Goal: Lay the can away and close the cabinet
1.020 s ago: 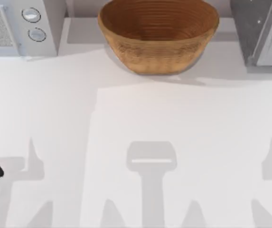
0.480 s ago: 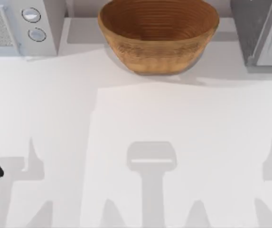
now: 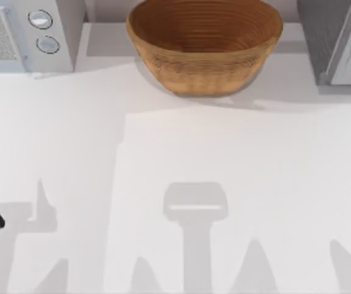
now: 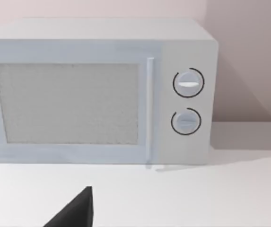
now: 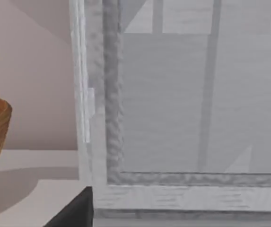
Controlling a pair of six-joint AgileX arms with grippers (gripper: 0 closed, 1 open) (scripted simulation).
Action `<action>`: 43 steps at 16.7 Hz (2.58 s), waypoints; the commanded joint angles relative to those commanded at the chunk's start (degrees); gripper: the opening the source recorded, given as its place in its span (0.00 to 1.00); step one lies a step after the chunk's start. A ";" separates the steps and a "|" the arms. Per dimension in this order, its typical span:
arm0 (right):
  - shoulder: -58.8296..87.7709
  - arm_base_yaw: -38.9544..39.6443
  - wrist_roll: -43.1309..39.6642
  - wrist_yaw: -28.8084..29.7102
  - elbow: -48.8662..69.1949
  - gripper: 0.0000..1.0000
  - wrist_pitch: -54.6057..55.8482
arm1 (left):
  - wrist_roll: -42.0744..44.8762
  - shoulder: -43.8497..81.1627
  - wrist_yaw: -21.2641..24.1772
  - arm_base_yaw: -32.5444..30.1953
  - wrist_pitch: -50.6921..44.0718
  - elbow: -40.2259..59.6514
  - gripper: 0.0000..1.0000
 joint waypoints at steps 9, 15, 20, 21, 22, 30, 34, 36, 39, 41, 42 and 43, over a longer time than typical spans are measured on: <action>43.70 -27.98 0.59 -27.56 9.57 1.00 32.50 | 0.00 0.00 0.00 0.00 0.00 0.00 1.00; 60.68 -39.46 0.86 -38.99 13.79 1.00 46.07 | 0.00 0.00 0.00 0.00 0.00 0.00 1.00; 62.92 -40.90 0.90 -40.41 14.29 1.00 47.74 | 0.00 0.00 0.00 0.00 0.00 0.00 1.00; 62.92 -40.90 0.90 -40.41 14.29 1.00 47.74 | 0.00 0.00 0.00 0.00 0.00 0.00 1.00; 62.78 -40.66 0.88 -40.29 14.06 1.00 47.58 | 0.00 0.00 0.00 0.00 0.00 0.00 1.00; 61.67 -41.76 0.75 -41.82 30.00 1.00 31.99 | 0.00 0.00 0.00 0.00 0.00 0.00 1.00; 60.01 -42.55 0.58 -42.65 47.08 1.00 11.98 | 0.00 0.00 0.00 0.00 0.00 0.00 1.00; 58.81 -42.76 0.61 -42.81 56.29 1.00 0.47 | 0.00 0.00 0.00 0.00 0.00 0.00 1.00; 56.55 -42.76 0.74 -42.73 69.64 1.00 -16.52 | 0.00 0.00 0.00 0.00 0.00 0.00 1.00; 54.88 -42.58 0.82 -42.49 77.64 1.00 -26.40 | 0.00 0.00 0.00 0.00 0.00 0.00 1.00; 54.05 -42.46 0.85 -42.34 81.20 1.00 -30.61 | 0.00 0.00 0.00 0.00 0.00 0.00 1.00; 53.25 -42.32 0.87 -42.19 84.38 1.00 -34.25 | 0.00 0.00 0.00 0.00 0.00 0.00 1.00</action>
